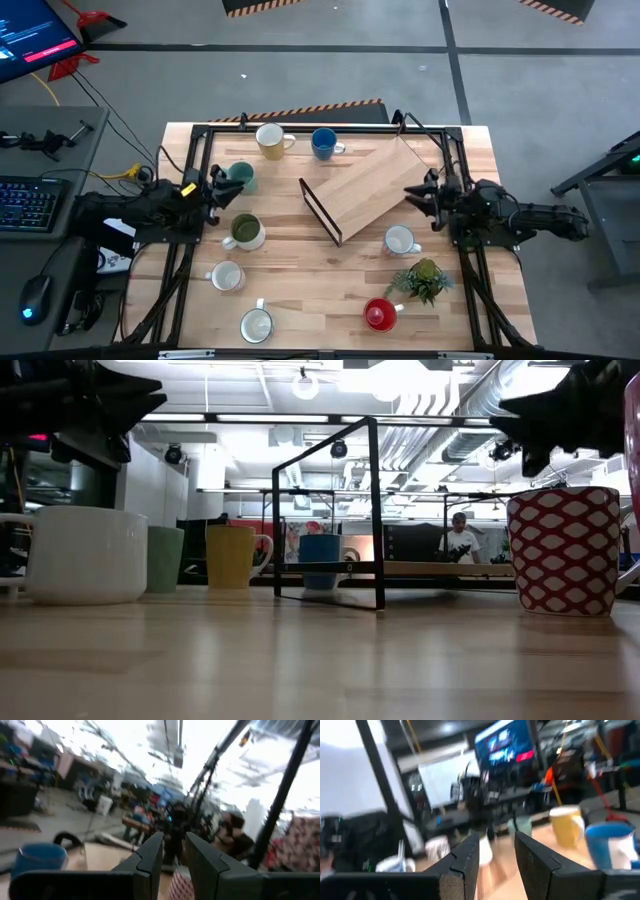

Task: Place coffee mugs
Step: Put the red patterned mug on the shelf

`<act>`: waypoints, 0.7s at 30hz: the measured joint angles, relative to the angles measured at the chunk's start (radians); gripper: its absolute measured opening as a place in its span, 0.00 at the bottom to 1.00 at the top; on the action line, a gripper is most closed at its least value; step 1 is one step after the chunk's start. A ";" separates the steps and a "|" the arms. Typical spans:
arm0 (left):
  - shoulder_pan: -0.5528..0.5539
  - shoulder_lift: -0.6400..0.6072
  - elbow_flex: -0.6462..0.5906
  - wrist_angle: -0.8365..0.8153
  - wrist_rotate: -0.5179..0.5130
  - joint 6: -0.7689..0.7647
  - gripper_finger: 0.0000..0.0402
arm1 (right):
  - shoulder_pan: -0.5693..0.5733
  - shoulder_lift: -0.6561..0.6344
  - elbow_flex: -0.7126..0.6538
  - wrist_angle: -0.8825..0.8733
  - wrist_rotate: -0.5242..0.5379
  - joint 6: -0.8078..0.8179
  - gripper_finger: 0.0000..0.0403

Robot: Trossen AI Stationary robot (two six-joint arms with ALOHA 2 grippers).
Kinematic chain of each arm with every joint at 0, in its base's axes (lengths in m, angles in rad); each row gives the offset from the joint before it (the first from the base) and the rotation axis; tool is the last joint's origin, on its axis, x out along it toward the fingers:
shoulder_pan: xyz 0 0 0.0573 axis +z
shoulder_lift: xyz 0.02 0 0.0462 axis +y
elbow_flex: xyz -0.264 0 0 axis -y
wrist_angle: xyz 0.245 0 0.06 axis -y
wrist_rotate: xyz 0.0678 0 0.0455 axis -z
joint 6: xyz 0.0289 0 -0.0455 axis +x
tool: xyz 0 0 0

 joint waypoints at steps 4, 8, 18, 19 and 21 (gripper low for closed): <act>0.000 0.000 0.026 0.048 -0.042 0.068 0.19 | 0.000 0.001 0.044 0.004 0.079 -0.020 0.28; 0.000 0.005 0.090 0.029 -0.034 0.083 0.19 | 0.000 0.001 0.126 -0.070 0.152 -0.037 0.28; 0.000 0.105 0.296 -0.352 -0.011 0.127 0.19 | 0.000 0.191 0.563 -0.714 0.188 0.021 0.28; 0.000 0.111 0.301 -0.351 -0.011 0.127 0.19 | 0.000 0.224 0.608 -0.769 0.184 0.029 0.28; 0.000 0.121 0.309 -0.352 -0.011 0.127 0.19 | 0.000 0.295 0.697 -0.868 0.173 0.046 0.28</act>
